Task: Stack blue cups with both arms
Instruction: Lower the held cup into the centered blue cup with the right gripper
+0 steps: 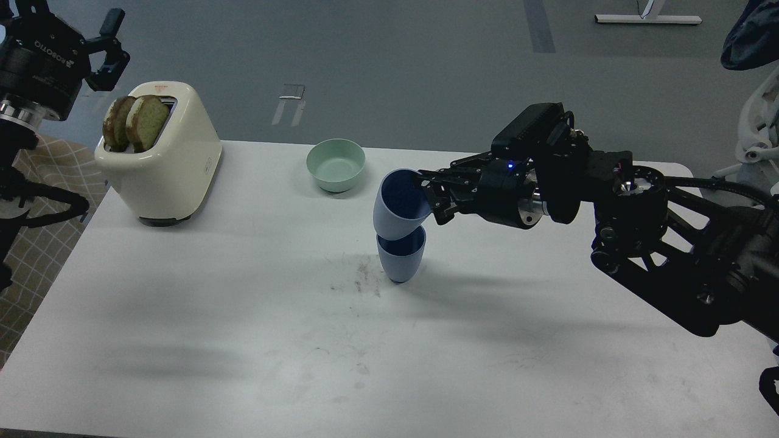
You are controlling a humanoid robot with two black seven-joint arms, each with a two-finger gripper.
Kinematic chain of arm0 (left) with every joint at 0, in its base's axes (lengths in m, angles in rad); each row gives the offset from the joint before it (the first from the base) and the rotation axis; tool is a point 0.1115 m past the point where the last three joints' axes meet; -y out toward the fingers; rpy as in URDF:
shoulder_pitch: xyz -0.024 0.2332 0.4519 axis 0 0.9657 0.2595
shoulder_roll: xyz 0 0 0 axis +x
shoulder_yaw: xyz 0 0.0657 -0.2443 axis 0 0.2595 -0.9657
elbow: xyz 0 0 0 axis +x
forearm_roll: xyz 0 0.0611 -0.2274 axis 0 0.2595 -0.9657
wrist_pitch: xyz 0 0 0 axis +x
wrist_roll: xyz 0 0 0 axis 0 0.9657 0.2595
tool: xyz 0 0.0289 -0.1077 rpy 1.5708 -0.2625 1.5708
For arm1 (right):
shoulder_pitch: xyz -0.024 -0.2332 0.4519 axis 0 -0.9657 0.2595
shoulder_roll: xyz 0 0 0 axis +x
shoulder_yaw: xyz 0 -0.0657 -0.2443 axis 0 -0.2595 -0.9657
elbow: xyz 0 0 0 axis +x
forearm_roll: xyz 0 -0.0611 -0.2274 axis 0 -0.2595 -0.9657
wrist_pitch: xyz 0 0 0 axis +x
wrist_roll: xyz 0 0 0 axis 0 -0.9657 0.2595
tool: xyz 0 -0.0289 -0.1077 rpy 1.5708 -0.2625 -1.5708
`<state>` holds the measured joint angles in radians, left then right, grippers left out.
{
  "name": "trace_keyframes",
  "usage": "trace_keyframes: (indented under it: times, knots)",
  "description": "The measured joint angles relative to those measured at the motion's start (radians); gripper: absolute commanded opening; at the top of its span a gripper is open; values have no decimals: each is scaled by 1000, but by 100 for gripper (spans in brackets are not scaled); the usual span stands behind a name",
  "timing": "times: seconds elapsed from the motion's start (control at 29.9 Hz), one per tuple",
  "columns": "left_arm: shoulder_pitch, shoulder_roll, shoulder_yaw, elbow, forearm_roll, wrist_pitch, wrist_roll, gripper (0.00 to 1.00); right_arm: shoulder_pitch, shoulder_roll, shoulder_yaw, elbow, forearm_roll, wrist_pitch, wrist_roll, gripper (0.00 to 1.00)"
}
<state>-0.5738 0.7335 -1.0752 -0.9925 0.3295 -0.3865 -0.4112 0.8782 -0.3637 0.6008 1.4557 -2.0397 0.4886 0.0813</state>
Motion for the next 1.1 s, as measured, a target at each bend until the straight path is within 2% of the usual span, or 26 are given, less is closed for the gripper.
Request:
trace_keyframes:
  times: [0.6,0.67,0.73,0.8,0.97,1.1]
  knots:
    - [-1,0,-1,0,-1,0,0,98,-41,2,-2,0,-39,0,0,0]
    - [-1,0,-1,0,-1,0,0,97,-44,2,-1,0,-39,0,0,4]
    - [-1,0,-2,0,-1,0,0,98,-45,4,-1,0,-39,0,-1,17]
    - [-1,1,-2,0,-1,0,0,97,-46,7,0,0,-40,0,-1,26]
    - [-1,1,-3,0,-1,0,0,98,-47,11,1,-1,-40,0,-4,33]
    - [-1,1,-3,0,-1,0,0,97,-48,12,1,-1,-40,0,-5,34]
